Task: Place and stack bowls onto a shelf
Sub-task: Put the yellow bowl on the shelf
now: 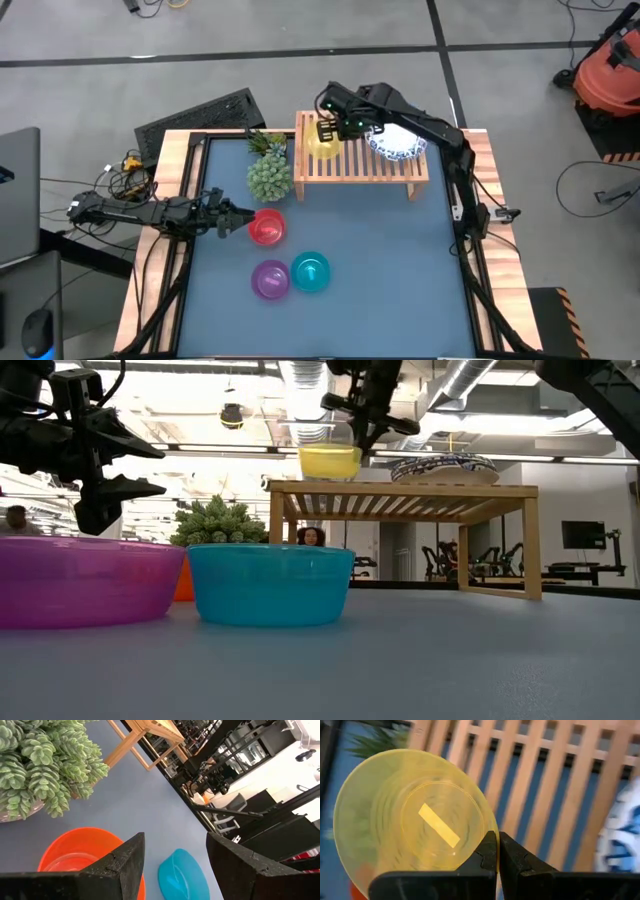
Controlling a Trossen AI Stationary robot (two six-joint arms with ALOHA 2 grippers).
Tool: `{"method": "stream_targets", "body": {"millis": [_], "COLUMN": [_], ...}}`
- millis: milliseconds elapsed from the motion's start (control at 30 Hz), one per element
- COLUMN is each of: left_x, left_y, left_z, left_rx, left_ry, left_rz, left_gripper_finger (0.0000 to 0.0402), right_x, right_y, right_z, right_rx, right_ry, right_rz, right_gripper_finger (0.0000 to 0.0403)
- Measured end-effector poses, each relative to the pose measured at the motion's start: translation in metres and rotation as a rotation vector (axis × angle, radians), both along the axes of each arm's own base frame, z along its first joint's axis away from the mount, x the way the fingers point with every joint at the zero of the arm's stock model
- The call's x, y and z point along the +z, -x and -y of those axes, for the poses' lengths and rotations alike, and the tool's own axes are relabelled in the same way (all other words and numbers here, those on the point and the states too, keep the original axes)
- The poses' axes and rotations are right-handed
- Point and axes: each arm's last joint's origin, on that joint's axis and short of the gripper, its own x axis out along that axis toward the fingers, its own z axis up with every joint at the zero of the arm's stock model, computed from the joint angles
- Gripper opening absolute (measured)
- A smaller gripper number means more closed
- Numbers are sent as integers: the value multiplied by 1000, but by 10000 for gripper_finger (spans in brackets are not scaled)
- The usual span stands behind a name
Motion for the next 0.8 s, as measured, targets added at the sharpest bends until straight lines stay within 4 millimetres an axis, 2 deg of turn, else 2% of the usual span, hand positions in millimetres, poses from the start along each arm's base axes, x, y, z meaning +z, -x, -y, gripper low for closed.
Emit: {"method": "stream_targets", "body": {"millis": [200, 400, 800], "left_x": [0, 0, 0], "left_y": [0, 0, 0], "left_z": [0, -1, -1], "left_rx": [1, 18, 25], "left_ry": [0, -1, -2], "left_rz": [0, 0, 2], "left_gripper_finger": [197, 197, 197], "right_x": [-5, -5, -9], "right_y": [3, 5, 4], "right_z": [10, 14, 17], "right_rx": [4, 9, 58], "right_ry": [-3, 1, 15], "right_rz": [-37, -43, -59], "right_gripper_finger": [23, 46, 52]}}
